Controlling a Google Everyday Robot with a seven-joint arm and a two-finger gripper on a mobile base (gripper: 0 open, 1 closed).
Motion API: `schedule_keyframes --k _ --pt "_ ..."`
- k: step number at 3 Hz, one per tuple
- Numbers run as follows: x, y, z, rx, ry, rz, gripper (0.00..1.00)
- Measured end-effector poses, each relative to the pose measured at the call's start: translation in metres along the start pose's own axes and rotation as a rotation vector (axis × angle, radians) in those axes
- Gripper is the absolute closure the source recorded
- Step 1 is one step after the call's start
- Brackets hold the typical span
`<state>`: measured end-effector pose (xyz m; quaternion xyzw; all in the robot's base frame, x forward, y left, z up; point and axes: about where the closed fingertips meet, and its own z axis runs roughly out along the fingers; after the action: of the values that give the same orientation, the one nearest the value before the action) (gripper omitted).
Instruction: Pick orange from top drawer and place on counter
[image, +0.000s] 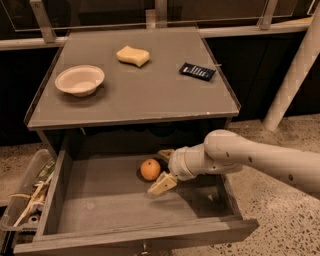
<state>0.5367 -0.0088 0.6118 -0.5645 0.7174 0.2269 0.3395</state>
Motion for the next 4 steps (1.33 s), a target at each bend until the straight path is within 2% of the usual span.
schedule_keyframes --k 3,4 --pt "0.0000 0.0001 0.0001 0.000 0.000 0.000 0.88" --pt "-0.0004 0.0011 -0.0003 -0.003 0.001 -0.003 1.00"
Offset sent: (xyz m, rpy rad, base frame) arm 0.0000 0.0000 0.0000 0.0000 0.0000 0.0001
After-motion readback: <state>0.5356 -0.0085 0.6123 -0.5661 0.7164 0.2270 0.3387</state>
